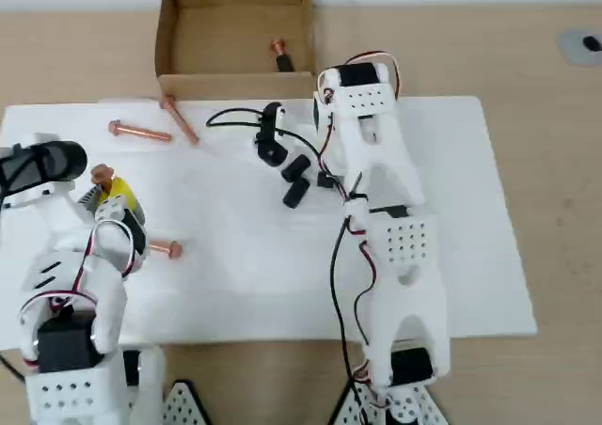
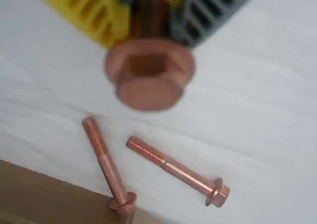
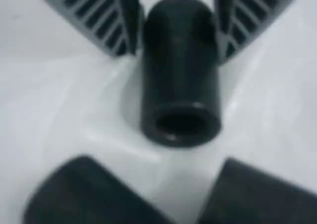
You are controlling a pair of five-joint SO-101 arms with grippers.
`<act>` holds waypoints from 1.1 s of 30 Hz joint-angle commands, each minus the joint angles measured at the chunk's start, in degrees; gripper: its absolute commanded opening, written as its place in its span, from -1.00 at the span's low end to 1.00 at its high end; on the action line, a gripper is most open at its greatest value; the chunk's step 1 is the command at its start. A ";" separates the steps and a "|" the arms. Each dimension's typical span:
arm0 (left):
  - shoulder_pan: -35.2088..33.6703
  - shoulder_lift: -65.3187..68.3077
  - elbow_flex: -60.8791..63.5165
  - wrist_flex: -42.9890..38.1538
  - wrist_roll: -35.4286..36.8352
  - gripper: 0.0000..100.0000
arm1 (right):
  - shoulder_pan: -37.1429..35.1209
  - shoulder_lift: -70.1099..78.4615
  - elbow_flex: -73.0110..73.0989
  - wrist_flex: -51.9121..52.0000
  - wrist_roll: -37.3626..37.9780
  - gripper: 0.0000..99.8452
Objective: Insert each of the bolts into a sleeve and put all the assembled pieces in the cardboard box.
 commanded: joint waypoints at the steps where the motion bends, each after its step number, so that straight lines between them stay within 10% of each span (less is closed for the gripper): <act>1: 0.97 -0.84 -0.79 -1.41 0.18 -0.99 | -2.77 2.42 -3.30 0.70 -2.55 -0.98; 18: 0.97 -0.84 -0.88 -1.05 0.09 -0.99 | 2.77 -2.15 -30.81 0.88 -16.70 -0.98; 33: 0.97 -0.84 -0.88 -0.97 0.09 -0.99 | 0.40 -12.09 3.91 0.79 -17.41 -0.97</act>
